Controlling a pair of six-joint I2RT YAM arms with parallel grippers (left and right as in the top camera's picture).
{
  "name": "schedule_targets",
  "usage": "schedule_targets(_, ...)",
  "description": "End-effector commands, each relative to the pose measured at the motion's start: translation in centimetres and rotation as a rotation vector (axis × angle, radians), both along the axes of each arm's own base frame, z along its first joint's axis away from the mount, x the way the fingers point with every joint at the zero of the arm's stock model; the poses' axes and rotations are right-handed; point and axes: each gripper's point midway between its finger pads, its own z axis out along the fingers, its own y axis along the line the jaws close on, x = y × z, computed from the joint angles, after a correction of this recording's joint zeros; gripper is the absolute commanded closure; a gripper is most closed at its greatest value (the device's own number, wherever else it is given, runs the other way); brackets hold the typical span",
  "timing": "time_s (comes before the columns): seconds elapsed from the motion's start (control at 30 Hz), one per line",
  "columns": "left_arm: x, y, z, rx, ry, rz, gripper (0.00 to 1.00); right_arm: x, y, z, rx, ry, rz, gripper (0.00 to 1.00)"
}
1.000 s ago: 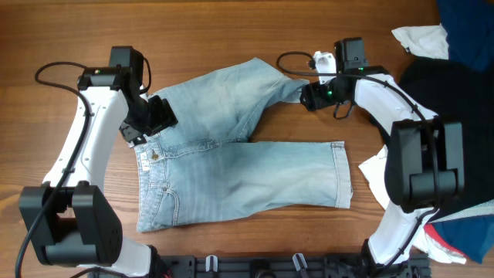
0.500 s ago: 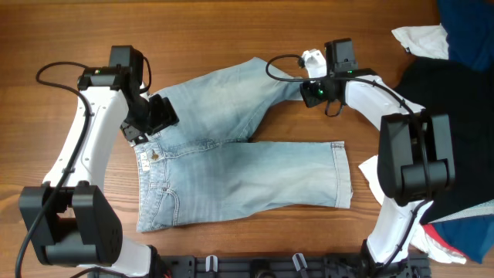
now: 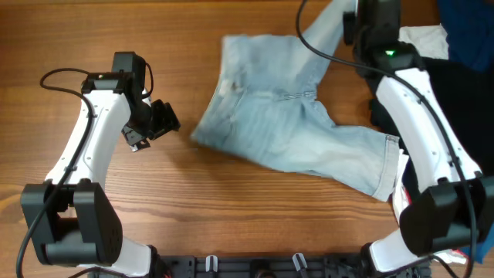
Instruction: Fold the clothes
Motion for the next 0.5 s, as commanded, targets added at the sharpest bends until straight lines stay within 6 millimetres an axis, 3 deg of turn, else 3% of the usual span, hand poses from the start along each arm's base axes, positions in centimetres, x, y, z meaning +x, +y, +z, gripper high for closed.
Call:
schedule_targets(0.0, -0.3, -0.4, -0.5, -0.018, 0.022, 0.014, 0.23, -3.4, -4.5, -9.9, -0.085, 0.288, -0.163, 0.87)
schedule_targets(0.1, -0.3, -0.4, -0.5, -0.018, 0.023, 0.013, 0.23, -5.6, -8.0, -12.3, -0.16, 0.365, -0.292, 0.86)
schedule_targets(0.17, -0.3, -0.6, -0.5, -0.028, 0.023, 0.013, 0.23, -6.6, -10.2, -12.5, -0.161, 0.371, -0.382, 0.72)
schedule_targets(0.2, -0.2, -0.9, -0.4, -0.046, 0.018, 0.013, 0.23, -6.9, -11.1, -12.4, -0.158, 0.366, -0.417, 0.71)
schedule_targets(0.33, 1.7, -1.7, -0.1, -0.091, -0.061, 0.006, 0.21, -7.6, -13.5, -11.0, -0.236, 0.341, -0.509, 0.64)
schedule_targets(0.37, 2.6, -1.8, 0.0, -0.092, -0.1, -0.002, 0.2, -7.8, -13.6, -10.6, -0.248, 0.327, -0.53, 0.55)
schedule_targets(0.47, 6.6, -3.1, 0.9, -0.094, -0.278, -0.069, 0.2, -9.2, -14.1, -8.4, -0.197, 0.216, -0.666, 0.4)
